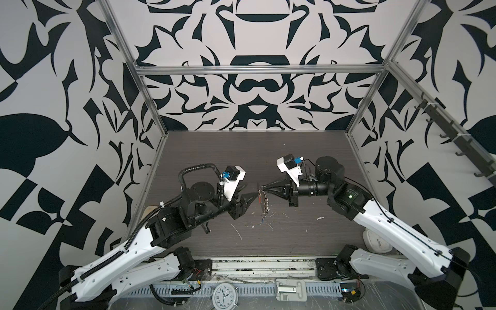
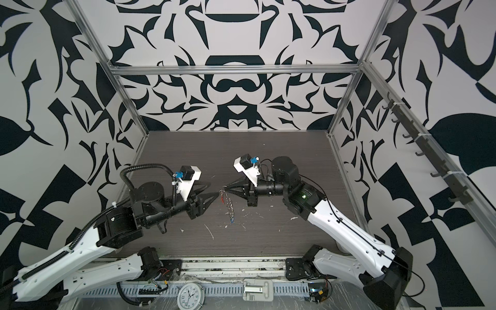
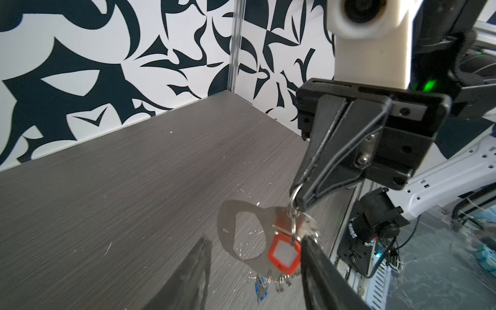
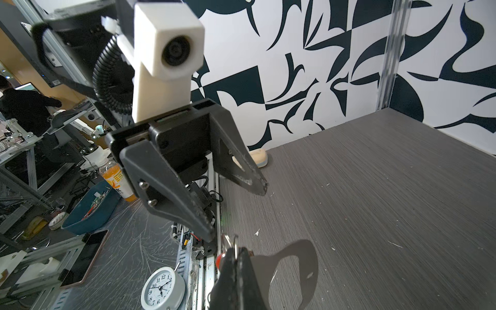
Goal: Remove the keys from the keyring
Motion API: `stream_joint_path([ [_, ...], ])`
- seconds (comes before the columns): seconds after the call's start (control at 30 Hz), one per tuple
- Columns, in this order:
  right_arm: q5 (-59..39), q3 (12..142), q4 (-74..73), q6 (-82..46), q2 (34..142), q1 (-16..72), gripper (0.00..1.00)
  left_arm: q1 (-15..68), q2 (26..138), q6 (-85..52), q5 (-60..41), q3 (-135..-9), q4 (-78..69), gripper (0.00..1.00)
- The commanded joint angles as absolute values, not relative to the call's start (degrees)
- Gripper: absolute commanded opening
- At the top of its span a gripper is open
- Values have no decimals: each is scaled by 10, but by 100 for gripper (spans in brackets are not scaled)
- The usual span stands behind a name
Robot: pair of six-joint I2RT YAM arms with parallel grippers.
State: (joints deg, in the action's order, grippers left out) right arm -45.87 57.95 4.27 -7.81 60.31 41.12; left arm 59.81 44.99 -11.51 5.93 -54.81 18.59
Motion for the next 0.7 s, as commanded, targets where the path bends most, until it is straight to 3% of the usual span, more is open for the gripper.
stream_joint_path([
  [0.0,-455,584,-1,-87,587,413,0,599,454,-102,23,-552,137,54],
  [0.23,-449,583,3,-85,581,413,0,600,468,-106,4,-556,143,36],
  [0.43,-446,581,4,-83,577,413,0,600,472,-114,1,-557,147,31],
  [0.67,-446,580,4,-84,577,413,0,599,487,-110,-3,-565,146,3],
])
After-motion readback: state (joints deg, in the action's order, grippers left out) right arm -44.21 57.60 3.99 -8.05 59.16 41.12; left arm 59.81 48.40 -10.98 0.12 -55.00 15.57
